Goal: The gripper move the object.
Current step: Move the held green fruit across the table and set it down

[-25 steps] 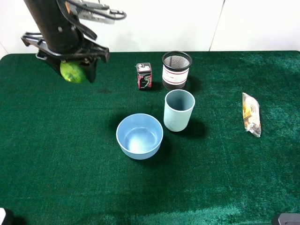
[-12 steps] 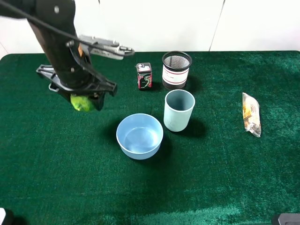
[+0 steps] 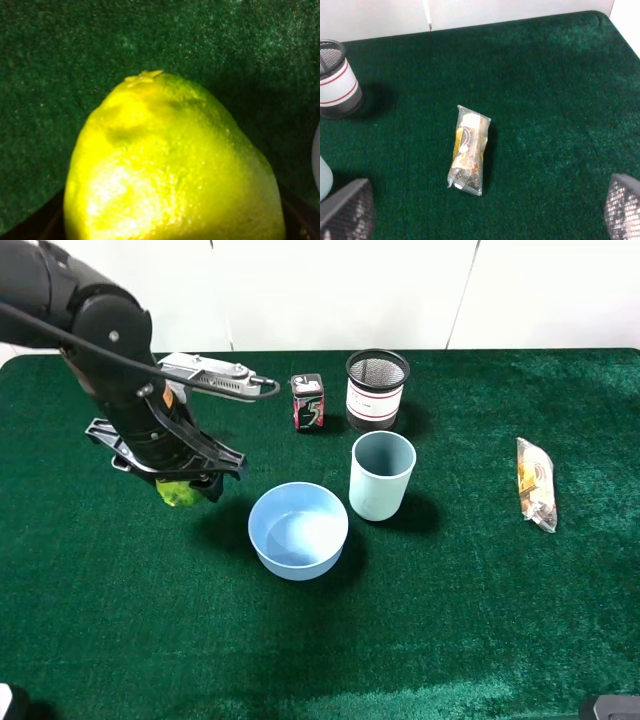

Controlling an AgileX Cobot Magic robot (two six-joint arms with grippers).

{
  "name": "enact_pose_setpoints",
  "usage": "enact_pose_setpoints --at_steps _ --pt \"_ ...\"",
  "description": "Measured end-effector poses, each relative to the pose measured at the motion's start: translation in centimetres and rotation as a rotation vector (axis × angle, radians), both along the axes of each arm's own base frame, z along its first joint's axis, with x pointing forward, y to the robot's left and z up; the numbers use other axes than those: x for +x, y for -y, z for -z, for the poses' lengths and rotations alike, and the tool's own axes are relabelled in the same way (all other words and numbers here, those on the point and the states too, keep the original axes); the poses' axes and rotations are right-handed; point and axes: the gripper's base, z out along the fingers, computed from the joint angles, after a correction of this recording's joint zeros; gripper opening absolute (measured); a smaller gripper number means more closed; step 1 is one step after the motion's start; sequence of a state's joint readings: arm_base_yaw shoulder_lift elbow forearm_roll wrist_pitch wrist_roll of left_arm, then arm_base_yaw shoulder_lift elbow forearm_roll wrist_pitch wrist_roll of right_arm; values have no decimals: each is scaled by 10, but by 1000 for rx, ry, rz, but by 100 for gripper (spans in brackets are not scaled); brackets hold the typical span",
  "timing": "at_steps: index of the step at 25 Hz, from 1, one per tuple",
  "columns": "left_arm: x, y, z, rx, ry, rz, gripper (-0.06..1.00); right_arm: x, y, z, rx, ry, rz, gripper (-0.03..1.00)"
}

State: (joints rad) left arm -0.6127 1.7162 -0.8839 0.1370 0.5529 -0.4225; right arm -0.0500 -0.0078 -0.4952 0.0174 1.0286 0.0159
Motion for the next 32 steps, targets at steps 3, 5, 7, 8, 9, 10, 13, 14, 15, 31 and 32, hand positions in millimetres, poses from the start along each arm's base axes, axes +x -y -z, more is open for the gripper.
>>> enact_pose_setpoints --at_steps 3,5,7,8,9,10,13,14,15,31,32 --pt "-3 -2 6 -12 12 3 66 0 0 0 0 0 0 69" --pt "-4 -2 8 -20 20 4 66 0 0 0 0 0 0 69" --pt "-5 -3 10 -24 26 1 66 0 0 0 0 0 0 69" --pt "-5 -3 11 -27 30 0 66 0 0 0 0 0 0 69" --pt "-6 -4 13 -27 35 2 66 0 0 0 0 0 0 69" --pt "-6 -4 14 -31 42 4 66 0 0 0 0 0 0 69" --pt "-7 -5 17 -40 62 11 66 0 0 0 0 0 0 69" --pt "-7 -5 18 -44 66 10 66 0 0 0 0 0 0 69" --pt "-8 -5 18 -45 68 10 66 0 0 0 0 0 0 69" --pt "-7 -3 52 -19 -5 -23 66 0 0 0 0 0 0 69" --pt "-7 -3 54 -21 -13 -33 66 0 0 0 0 0 0 69"
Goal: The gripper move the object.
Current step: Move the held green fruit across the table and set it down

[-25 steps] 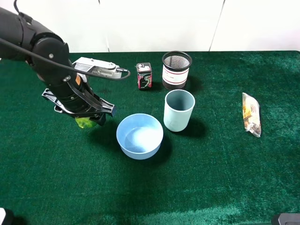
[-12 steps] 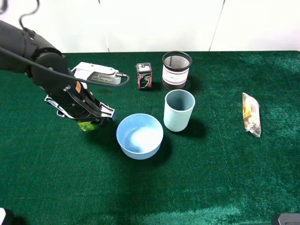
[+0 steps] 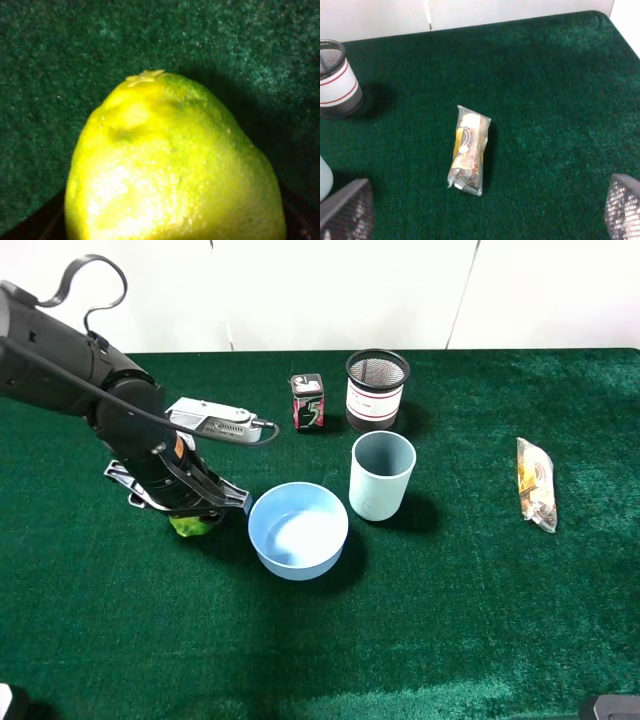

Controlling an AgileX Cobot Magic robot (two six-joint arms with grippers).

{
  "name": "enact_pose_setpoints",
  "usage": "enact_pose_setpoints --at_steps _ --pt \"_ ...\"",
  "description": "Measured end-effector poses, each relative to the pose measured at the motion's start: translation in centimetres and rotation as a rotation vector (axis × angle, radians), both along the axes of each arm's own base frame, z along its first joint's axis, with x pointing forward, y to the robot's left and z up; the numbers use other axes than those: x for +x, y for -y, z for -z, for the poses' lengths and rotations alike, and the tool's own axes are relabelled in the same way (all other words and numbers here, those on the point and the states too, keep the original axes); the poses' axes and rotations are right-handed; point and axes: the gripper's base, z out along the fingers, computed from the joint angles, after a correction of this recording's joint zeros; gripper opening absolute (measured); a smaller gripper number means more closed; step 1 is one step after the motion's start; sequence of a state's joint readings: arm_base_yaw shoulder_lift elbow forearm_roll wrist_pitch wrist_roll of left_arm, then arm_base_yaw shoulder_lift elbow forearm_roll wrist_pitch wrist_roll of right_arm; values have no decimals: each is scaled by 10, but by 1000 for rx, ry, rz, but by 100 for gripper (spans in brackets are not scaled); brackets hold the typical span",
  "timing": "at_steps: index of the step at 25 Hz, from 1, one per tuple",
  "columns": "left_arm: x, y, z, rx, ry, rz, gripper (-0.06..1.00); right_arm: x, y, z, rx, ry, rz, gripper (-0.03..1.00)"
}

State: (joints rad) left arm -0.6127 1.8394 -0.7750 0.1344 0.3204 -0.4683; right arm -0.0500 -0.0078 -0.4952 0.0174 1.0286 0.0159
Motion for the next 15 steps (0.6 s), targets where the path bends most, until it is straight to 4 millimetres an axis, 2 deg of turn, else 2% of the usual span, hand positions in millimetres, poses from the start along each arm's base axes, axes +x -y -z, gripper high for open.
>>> enact_pose_setpoints --at_steps 15 --pt "-1 0 5 -1 -21 -20 66 0 0 0 0 0 0 69"
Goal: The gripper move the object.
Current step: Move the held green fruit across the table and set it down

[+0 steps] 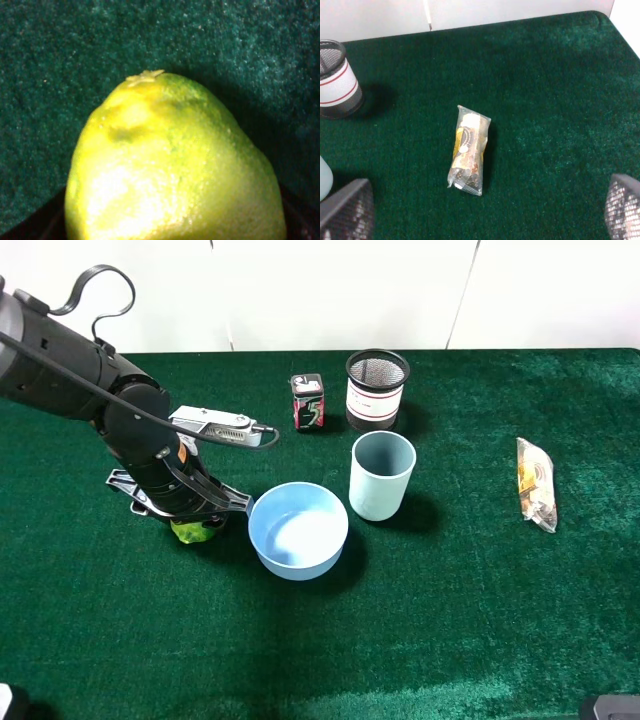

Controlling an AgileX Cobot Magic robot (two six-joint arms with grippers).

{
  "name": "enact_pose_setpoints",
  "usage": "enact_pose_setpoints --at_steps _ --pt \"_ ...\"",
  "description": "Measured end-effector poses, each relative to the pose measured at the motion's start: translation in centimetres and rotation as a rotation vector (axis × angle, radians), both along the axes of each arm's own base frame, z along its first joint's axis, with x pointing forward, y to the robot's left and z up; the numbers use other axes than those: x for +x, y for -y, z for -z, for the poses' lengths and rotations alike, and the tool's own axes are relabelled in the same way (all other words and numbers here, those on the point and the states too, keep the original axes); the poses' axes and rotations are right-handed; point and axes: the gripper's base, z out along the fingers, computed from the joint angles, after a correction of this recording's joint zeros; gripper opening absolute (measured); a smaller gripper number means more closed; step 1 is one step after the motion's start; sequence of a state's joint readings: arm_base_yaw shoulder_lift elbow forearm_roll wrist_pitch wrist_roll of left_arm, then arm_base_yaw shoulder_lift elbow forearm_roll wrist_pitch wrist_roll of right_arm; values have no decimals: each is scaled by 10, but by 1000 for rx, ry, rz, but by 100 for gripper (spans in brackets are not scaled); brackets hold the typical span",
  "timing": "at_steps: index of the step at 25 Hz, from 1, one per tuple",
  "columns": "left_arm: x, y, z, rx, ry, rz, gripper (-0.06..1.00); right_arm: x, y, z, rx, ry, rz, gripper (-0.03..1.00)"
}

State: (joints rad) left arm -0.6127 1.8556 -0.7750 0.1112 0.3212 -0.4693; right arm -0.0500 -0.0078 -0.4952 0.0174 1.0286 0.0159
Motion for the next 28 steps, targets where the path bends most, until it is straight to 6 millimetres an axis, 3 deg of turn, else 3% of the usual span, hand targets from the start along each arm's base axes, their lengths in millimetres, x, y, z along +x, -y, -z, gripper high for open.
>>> enact_pose_setpoints --at_steps 2,7,10,20,28 --pt "0 0 0 0 0 0 66 0 0 0 0 0 0 69" --pt "0 0 0 2 -3 -1 89 0 0 0 0 0 0 69" --pt "0 0 0 2 -3 -1 94 0 0 0 0 0 0 69" --pt "-2 -2 -1 20 -25 -3 95 0 0 0 0 0 0 69" --pt "-4 -3 -28 -16 28 -6 95 0 0 0 0 0 0 69"
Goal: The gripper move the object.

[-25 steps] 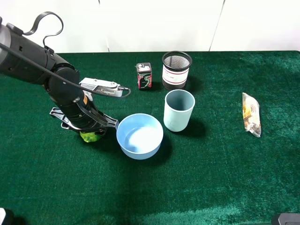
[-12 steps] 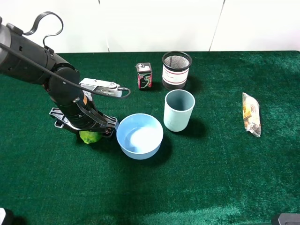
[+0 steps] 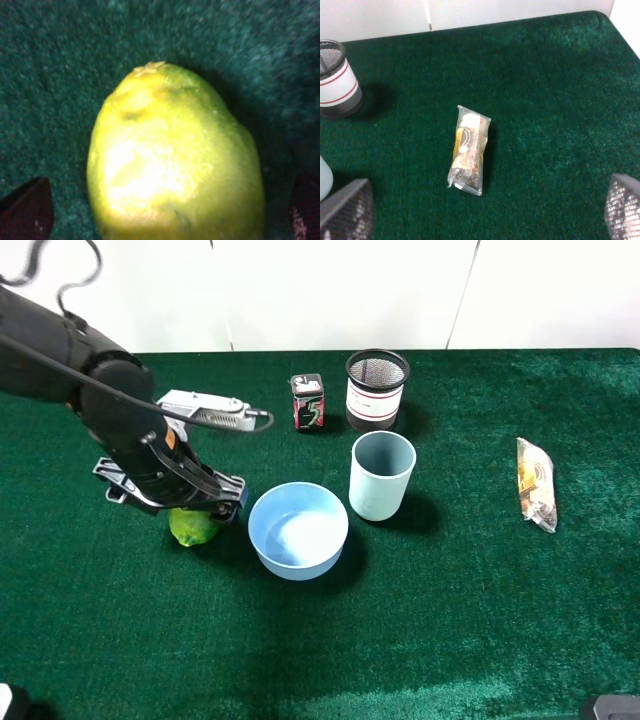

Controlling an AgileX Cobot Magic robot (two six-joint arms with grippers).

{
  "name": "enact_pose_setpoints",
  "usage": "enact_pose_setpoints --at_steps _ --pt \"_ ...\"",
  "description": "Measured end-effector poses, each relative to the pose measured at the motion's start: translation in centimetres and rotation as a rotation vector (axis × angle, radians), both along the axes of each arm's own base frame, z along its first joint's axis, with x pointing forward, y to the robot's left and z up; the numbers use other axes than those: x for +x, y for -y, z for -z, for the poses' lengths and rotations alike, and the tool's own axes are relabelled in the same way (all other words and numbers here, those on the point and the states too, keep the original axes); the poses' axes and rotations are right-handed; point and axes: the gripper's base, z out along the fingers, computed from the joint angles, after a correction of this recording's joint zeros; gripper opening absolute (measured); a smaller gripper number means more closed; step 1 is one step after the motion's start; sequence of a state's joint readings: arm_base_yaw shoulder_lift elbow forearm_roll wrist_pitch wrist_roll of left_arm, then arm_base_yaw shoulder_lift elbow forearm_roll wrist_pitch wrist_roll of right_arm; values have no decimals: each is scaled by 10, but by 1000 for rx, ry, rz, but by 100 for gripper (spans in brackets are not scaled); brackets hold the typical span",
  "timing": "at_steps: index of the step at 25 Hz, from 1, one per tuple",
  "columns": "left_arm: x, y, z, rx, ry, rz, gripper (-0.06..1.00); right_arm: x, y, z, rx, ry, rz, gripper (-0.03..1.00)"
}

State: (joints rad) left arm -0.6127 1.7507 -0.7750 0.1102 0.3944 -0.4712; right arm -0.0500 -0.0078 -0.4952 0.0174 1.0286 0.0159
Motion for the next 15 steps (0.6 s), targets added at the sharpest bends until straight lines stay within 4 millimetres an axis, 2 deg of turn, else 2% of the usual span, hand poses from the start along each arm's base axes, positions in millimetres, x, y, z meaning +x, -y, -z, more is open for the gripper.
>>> enact_pose_setpoints --at_steps 10,15 --pt "-13 -10 -41 0 13 -6 96 0 0 0 0 0 0 69" --pt "-26 -20 -67 0 21 -12 96 0 0 0 0 0 0 69"
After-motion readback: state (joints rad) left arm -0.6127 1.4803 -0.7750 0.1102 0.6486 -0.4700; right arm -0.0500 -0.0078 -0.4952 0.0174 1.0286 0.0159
